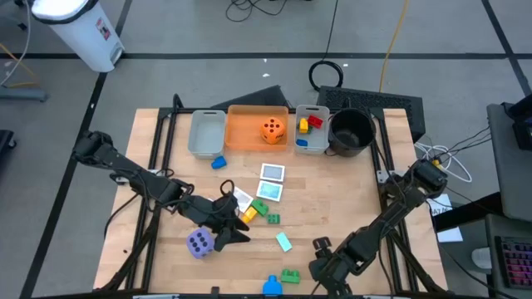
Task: Pick & Place Toys
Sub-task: Put the green game piece into the right gray bin
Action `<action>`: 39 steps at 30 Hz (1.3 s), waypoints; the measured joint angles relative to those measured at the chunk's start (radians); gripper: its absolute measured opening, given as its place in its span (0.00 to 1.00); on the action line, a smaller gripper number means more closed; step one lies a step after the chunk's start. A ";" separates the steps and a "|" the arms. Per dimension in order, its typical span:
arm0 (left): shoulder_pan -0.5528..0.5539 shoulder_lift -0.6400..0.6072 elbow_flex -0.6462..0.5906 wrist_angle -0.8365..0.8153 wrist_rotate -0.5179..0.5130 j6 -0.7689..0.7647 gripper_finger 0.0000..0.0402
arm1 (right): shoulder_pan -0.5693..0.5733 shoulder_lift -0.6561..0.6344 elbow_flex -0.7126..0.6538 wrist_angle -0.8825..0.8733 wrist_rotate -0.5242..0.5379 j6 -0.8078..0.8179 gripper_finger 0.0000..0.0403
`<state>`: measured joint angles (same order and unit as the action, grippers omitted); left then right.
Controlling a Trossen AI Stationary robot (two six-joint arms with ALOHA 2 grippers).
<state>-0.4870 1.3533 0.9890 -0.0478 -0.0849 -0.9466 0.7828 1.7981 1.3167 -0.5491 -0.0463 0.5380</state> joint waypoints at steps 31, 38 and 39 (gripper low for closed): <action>0.008 0.000 0.000 -0.039 0.036 0.054 0.59 | 0.017 0.048 -0.016 -0.024 0.098 -0.053 0.74; 0.029 0.000 0.000 -0.039 0.062 0.054 0.59 | 0.018 0.049 -0.076 0.009 0.043 -0.002 0.74; 0.032 0.000 0.000 -0.039 0.068 0.054 0.59 | 0.018 0.050 -0.080 0.008 0.045 -0.001 0.74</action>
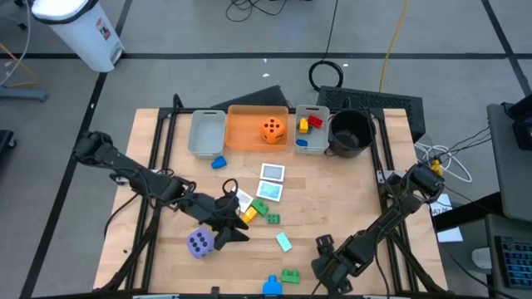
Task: Pick & Place Toys
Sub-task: Put the green game piece into the right gray bin
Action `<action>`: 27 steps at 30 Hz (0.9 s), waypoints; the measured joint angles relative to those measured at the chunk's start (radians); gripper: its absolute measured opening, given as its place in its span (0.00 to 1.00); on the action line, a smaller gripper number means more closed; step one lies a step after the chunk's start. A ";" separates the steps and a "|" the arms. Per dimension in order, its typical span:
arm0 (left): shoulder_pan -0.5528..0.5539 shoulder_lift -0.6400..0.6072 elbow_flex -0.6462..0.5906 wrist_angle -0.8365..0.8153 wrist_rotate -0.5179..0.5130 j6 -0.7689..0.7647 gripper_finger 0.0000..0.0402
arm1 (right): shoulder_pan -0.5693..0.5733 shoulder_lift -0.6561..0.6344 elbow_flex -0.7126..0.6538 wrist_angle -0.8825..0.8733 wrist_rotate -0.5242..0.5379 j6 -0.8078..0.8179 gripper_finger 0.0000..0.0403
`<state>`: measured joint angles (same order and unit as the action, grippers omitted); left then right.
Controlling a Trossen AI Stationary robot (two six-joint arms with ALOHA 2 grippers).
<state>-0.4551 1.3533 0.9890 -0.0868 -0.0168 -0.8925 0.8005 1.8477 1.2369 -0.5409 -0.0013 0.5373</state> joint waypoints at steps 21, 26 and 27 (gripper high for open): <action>0.026 0.000 0.000 0.000 0.019 0.030 0.59 | -0.002 0.000 -0.051 0.038 0.084 -0.053 0.69; 0.043 0.000 0.000 0.000 0.045 0.034 0.59 | -0.002 0.000 -0.051 0.037 0.083 -0.111 0.60; 0.047 0.000 0.000 0.000 0.052 0.034 0.59 | -0.002 0.000 -0.051 0.036 0.083 -0.116 0.58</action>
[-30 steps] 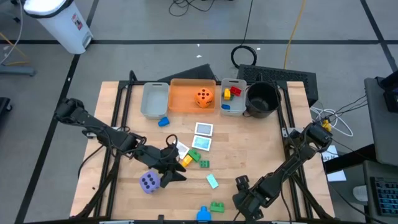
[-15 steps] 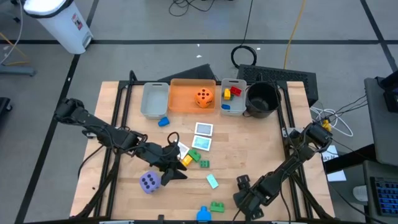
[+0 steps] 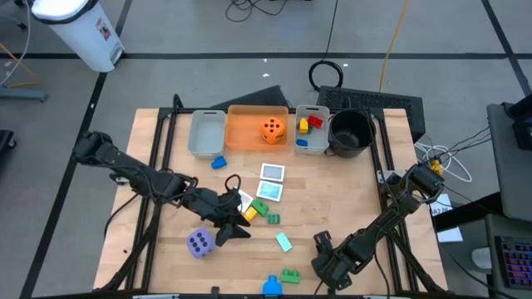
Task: Pick & Place Toys
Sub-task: Put the green game piece into the right gray bin
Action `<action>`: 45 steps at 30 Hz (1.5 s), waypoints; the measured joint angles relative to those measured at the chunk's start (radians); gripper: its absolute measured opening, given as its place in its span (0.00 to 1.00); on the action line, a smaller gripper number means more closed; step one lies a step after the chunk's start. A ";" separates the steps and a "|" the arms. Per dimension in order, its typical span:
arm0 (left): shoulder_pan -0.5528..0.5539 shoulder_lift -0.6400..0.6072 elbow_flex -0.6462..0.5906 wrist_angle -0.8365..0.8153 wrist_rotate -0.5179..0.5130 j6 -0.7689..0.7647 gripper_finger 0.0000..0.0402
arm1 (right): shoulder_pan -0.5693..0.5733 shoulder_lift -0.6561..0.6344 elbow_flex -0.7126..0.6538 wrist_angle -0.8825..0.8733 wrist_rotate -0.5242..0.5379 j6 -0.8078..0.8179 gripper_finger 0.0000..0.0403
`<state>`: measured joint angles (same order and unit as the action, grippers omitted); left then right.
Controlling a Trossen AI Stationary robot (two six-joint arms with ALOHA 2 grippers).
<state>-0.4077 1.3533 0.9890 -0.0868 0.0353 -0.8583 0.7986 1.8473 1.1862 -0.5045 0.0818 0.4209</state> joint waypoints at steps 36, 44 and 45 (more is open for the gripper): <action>0.181 0.000 -0.001 0.327 0.118 -0.044 0.59 | -0.393 -0.481 0.000 0.328 0.406 -0.030 0.34; 0.271 0.000 -0.001 0.504 0.104 -0.132 0.59 | -0.454 -0.507 0.000 0.574 0.420 -0.159 0.34; 0.281 0.000 -0.001 0.504 0.096 -0.141 0.59 | -0.458 -0.507 0.000 0.597 0.419 -0.172 0.34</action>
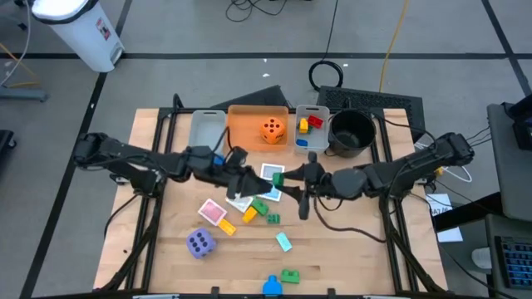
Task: Pick & Place Toys
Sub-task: Put the green game piece into the right gray bin
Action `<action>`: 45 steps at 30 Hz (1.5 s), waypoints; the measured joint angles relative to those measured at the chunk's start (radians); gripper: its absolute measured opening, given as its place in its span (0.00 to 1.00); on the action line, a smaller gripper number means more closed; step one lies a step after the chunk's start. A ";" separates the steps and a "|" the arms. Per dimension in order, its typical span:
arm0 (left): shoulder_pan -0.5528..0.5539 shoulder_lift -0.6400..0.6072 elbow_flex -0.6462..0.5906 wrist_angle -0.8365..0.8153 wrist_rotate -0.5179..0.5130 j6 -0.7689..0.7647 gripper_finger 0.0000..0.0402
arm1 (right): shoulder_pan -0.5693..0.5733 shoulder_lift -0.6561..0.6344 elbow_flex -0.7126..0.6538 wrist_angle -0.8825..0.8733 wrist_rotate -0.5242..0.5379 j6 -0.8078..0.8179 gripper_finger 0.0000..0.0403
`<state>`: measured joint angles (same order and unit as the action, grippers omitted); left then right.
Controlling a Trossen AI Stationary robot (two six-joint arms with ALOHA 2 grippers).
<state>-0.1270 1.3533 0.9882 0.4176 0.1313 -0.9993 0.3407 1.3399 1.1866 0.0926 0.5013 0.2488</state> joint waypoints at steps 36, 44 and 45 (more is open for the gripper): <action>0.077 0.048 -0.002 0.168 0.054 -0.054 0.59 | -0.034 0.113 0.002 0.252 0.018 -0.193 0.35; 0.077 0.048 -0.001 0.167 0.063 -0.058 0.55 | -0.032 0.113 0.002 0.251 0.013 -0.214 0.35; 0.077 0.048 -0.001 0.167 0.064 -0.058 0.52 | -0.031 0.113 0.002 0.251 0.012 -0.218 0.36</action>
<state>-0.0498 1.4010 0.9871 0.5846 0.1953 -1.0569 0.3094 1.4528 1.1881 0.3441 0.5136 0.0310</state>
